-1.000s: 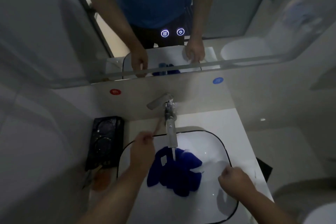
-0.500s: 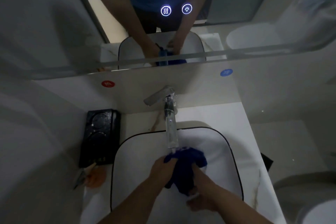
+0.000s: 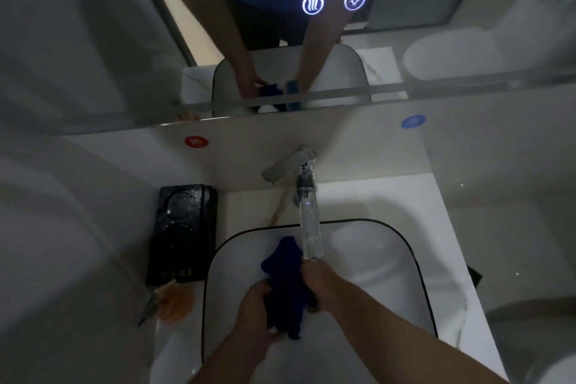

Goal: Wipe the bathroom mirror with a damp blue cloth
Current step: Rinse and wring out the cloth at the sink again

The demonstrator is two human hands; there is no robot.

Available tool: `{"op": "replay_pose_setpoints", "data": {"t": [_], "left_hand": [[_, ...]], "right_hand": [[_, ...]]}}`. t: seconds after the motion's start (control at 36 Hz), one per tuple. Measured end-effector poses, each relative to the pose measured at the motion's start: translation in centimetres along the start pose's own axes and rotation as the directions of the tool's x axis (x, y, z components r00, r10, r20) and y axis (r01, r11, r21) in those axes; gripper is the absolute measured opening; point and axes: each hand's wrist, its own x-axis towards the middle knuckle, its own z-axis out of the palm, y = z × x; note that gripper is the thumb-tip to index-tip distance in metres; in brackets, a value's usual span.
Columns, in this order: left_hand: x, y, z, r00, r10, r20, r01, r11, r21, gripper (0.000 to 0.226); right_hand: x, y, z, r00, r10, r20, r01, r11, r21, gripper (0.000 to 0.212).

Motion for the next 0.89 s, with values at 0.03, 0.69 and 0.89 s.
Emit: {"op": "replay_pose_setpoints", "data": {"t": [0.03,0.69,0.89], "left_hand": [[-0.4,0.6,1.3,0.998,0.049,0.029,-0.049,0.999,0.015,0.032],[7.2,1.3,1.0,0.939,0.261,-0.223,-0.102,0.833,0.543,0.029],[-0.1,2.9,2.5,0.969,0.244,0.021,-0.234,0.897,0.376,0.015]], "right_hand": [[-0.2,-0.1,-0.5,1.0,0.016,-0.02,-0.014,0.997,0.079,0.027],[1.7,0.9,1.4,0.986,-0.07,-0.153,0.056,0.994,-0.094,0.023],[0.4,-0.3,-4.4,0.906,-0.342,-0.248,0.241,0.901,-0.361,0.037]]}}
